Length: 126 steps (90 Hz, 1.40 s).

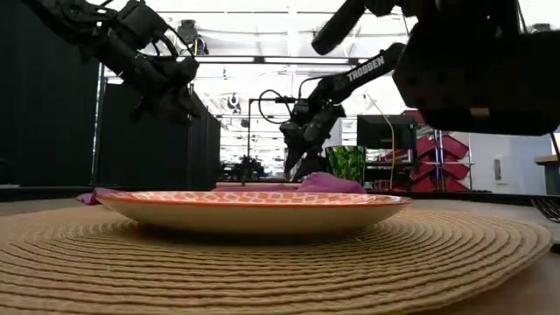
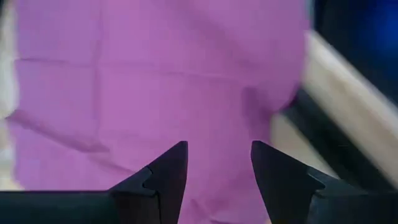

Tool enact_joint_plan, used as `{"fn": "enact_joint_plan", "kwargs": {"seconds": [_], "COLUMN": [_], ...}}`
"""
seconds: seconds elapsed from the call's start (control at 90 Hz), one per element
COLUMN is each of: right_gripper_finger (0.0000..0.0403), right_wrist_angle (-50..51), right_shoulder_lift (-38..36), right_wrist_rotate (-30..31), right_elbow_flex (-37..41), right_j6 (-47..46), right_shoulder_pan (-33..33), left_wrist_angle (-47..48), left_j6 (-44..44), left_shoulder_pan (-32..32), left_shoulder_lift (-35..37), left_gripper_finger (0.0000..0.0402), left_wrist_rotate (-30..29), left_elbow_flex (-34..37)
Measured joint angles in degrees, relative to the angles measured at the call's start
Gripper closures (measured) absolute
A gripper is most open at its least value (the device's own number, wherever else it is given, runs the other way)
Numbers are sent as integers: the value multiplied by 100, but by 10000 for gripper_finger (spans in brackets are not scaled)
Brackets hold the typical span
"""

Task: Set table place
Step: Fold the purple table napkin

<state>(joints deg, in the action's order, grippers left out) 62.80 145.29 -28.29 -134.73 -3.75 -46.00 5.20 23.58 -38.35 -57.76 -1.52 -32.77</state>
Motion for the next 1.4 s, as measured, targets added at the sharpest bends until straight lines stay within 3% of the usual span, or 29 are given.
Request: {"fn": "enact_joint_plan", "kwargs": {"seconds": [0.233,0.611,0.978,1.233,1.4], "right_gripper_finger": [239,239,239,239,239], "right_wrist_angle": [348,393,253,192,124], "right_shoulder_lift": [0,16,269,227,197], "right_wrist_rotate": [861,893,1307,931,209], "right_elbow_flex": [2,2,8,-20,-22], "right_j6": [174,267,241,249,215], "right_shoulder_pan": [85,457,446,448,446], "left_wrist_angle": [-10,-11,1,-5,-5], "left_j6": [-11,-38,-142,-200,-206], "left_shoulder_pan": [0,7,13,11,11], "left_shoulder_lift": [0,0,0,0,0], "left_gripper_finger": [275,275,275,275,275], "left_wrist_rotate": [24,92,151,173,175], "left_elbow_flex": [0,0,0,0,0]}}
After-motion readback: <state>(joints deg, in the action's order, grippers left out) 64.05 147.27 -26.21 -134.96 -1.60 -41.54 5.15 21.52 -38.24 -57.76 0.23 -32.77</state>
